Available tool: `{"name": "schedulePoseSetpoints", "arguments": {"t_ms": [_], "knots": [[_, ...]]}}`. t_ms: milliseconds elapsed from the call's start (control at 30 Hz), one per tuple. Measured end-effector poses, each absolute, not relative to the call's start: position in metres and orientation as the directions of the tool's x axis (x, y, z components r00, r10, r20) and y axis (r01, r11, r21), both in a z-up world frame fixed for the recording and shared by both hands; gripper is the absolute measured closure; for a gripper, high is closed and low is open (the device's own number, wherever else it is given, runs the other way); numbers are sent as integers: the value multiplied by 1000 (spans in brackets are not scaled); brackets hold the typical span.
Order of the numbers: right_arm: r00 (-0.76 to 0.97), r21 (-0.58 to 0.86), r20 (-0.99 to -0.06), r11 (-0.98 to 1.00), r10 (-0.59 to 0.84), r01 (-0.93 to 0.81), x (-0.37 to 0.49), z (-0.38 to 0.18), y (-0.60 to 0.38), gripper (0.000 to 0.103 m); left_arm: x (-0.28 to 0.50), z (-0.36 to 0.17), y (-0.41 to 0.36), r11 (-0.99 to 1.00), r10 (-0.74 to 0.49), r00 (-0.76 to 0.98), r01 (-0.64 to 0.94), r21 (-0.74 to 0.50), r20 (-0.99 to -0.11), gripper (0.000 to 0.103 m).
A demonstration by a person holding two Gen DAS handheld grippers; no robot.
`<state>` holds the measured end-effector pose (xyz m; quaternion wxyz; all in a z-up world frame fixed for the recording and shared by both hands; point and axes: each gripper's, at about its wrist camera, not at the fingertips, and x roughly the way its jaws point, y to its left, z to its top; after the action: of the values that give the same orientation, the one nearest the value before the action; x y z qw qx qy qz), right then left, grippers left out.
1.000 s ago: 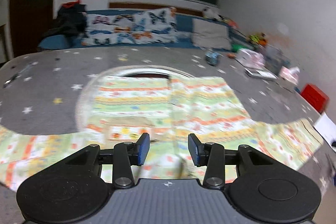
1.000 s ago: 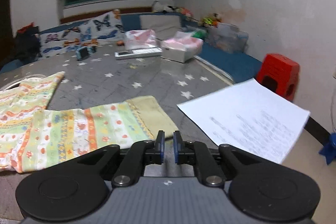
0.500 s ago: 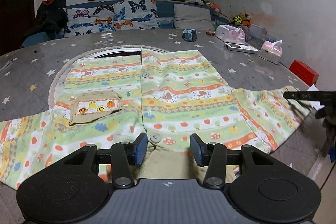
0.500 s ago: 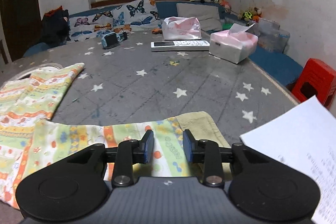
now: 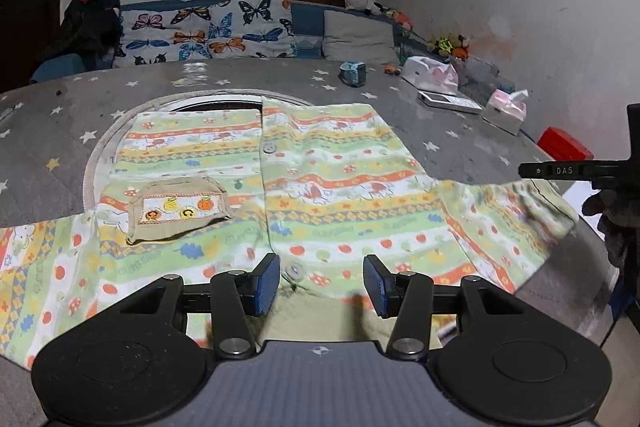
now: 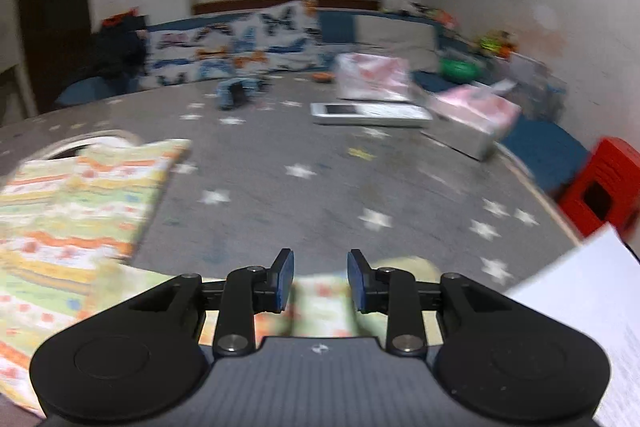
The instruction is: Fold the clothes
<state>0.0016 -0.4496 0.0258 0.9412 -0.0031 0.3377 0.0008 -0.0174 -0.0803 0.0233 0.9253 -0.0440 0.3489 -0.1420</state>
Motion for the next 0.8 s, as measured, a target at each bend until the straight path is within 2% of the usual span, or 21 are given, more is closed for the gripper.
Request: {"name": "schedulePoseSetpoints", "arguments": {"t_ms": [233, 467, 533, 600, 800], "knots": [[741, -7, -643, 965, 196, -262, 30, 34, -370, 73, -16, 13, -78, 957, -289, 707, 223, -185, -646, 53], [676, -12, -658, 892, 333, -451, 87, 31, -284, 74, -16, 12, -74, 952, -307, 705, 219, -216, -639, 53], [650, 1, -671, 877, 357, -481, 105, 26, -263, 75, -16, 13, -74, 951, -309, 706, 219, -219, -637, 53], [631, 2, -685, 868, 363, -497, 122, 17, -244, 85, -16, 12, -73, 949, -314, 705, 219, -225, -636, 53], [631, 7, -696, 882, 343, -472, 161, -7, -219, 88, -16, 12, -72, 945, -325, 704, 228, -233, -632, 52]]}}
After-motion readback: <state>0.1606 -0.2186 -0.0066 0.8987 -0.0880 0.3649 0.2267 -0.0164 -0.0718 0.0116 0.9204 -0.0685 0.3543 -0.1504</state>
